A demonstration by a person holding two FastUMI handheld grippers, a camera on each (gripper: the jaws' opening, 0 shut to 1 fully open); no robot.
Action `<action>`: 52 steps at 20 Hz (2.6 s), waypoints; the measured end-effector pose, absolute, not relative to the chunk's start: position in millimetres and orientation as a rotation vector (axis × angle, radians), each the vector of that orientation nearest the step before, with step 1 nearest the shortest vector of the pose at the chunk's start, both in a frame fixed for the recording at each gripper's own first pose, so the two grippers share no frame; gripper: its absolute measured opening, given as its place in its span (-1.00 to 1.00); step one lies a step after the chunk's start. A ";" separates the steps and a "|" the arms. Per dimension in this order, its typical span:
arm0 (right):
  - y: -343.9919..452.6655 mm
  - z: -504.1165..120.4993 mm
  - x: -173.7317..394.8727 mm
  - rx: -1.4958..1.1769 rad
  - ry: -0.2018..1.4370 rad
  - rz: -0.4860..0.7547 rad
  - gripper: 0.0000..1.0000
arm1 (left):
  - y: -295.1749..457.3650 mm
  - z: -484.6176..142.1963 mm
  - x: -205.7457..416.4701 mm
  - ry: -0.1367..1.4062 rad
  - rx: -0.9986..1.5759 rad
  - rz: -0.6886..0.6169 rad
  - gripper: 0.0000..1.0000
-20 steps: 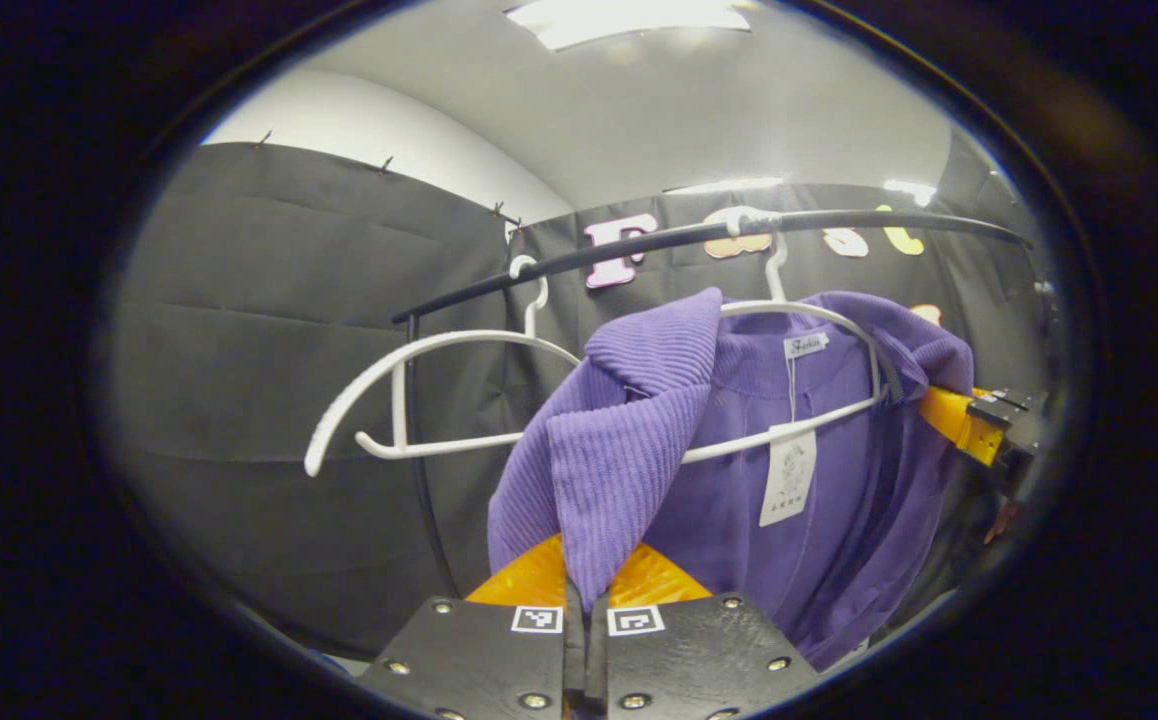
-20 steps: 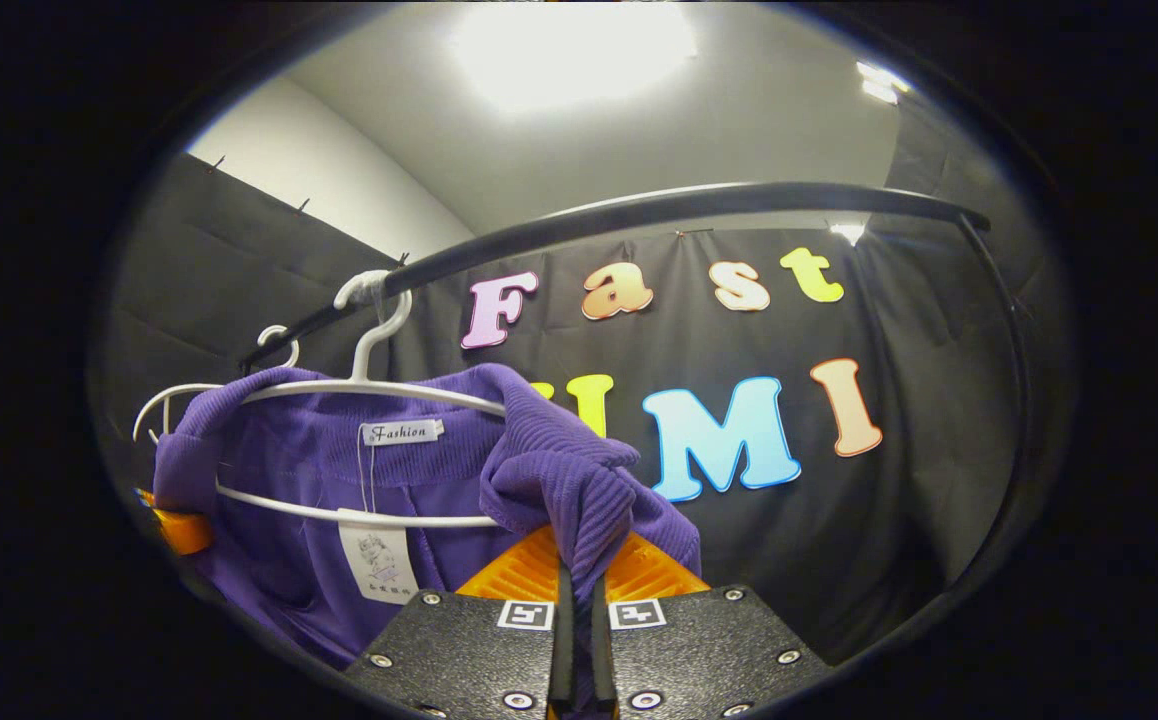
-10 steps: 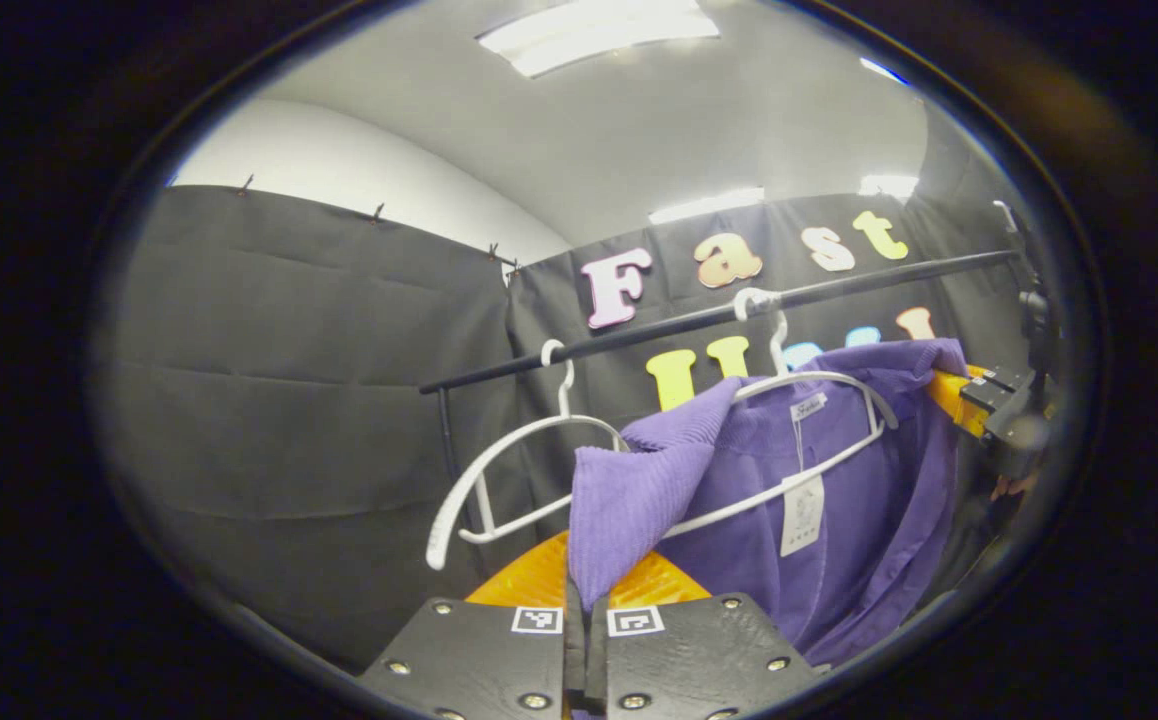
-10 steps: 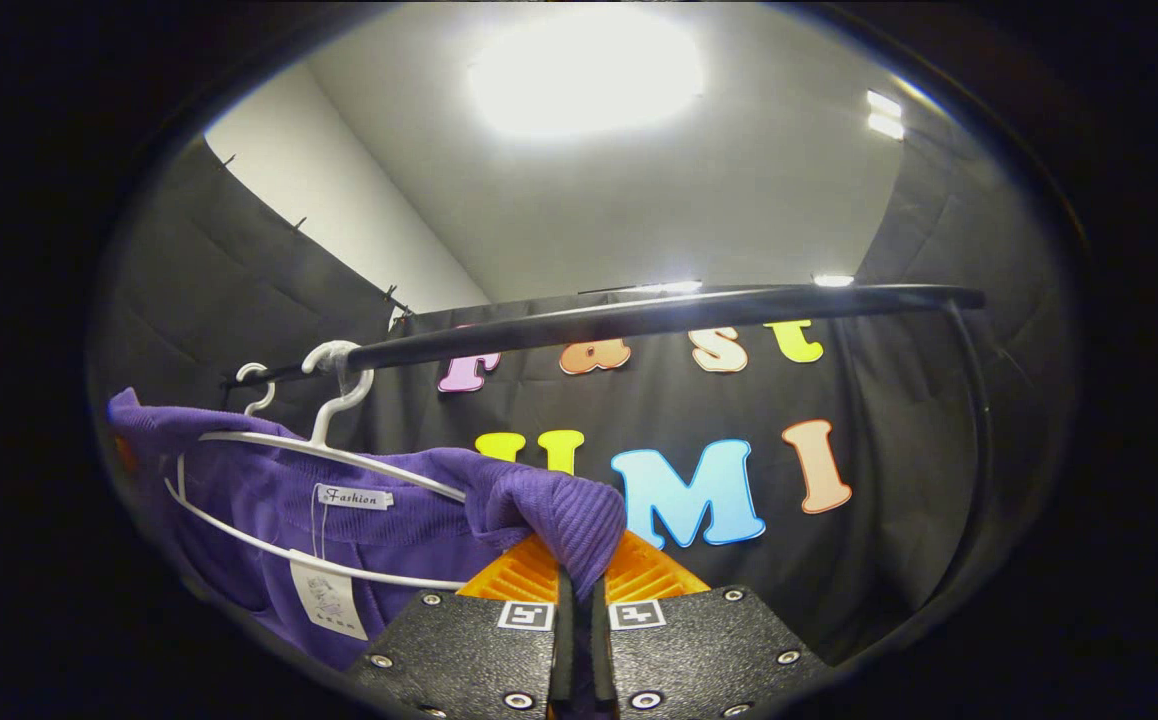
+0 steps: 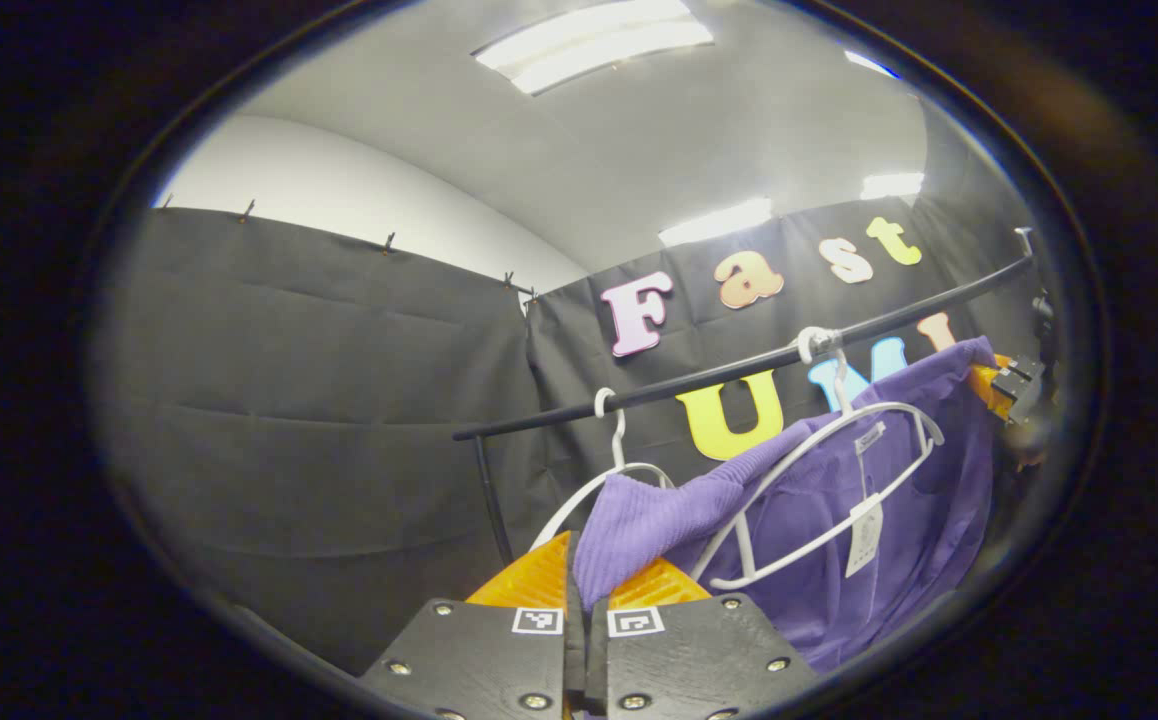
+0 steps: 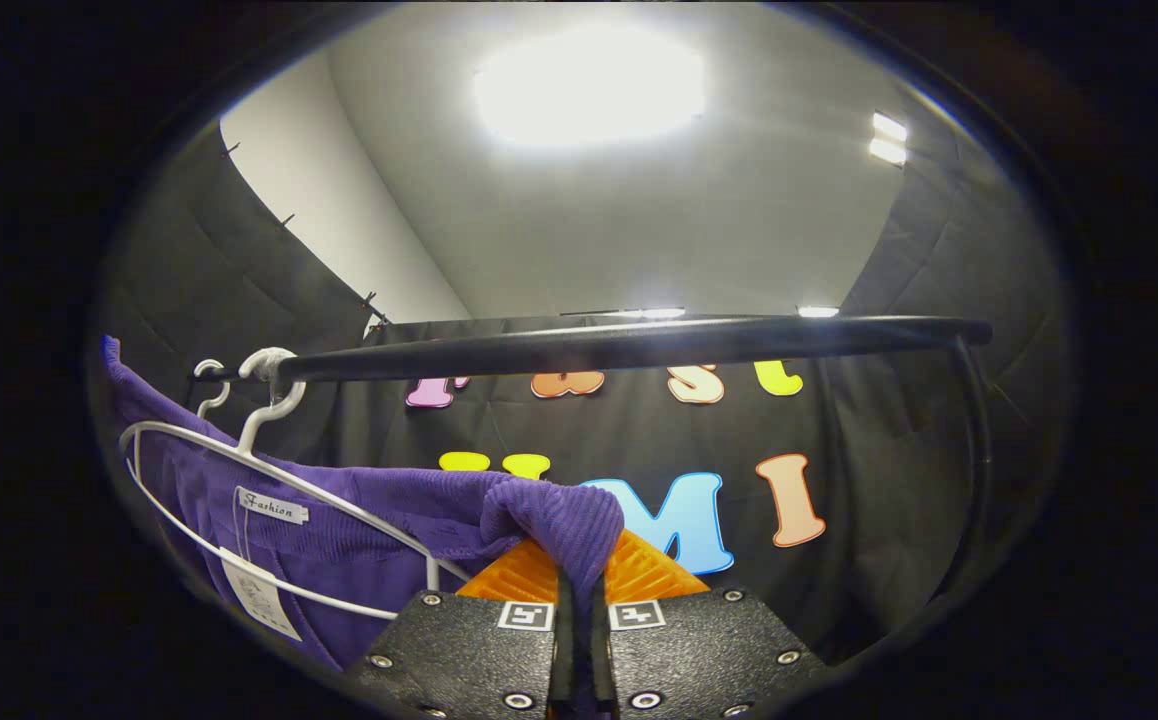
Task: Grasp the clothes on the hanger with both hands and then place them into the laundry hamper below.
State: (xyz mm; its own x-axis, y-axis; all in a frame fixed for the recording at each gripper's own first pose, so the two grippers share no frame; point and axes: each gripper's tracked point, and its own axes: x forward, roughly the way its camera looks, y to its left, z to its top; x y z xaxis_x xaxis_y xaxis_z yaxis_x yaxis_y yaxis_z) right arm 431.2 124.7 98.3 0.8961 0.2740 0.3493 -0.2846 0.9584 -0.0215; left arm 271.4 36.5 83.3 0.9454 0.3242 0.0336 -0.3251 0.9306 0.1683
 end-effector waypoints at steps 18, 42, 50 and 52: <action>130.9 -1.1 498.7 -0.009 -0.128 0.260 -0.88 | 51.3 15.6 329.7 0.117 0.138 0.231 -0.97; 101.0 -50.2 350.8 -0.058 0.029 0.265 -0.89 | 14.3 -45.1 228.8 0.191 0.011 0.123 -0.88; 103.9 11.7 257.8 -0.017 -0.029 0.255 -0.88 | 2.2 -2.2 184.0 0.118 -0.035 0.009 -0.98; 106.2 22.7 233.2 0.002 -0.040 0.255 -0.91 | -3.6 7.3 168.2 0.102 -0.036 -0.023 -0.98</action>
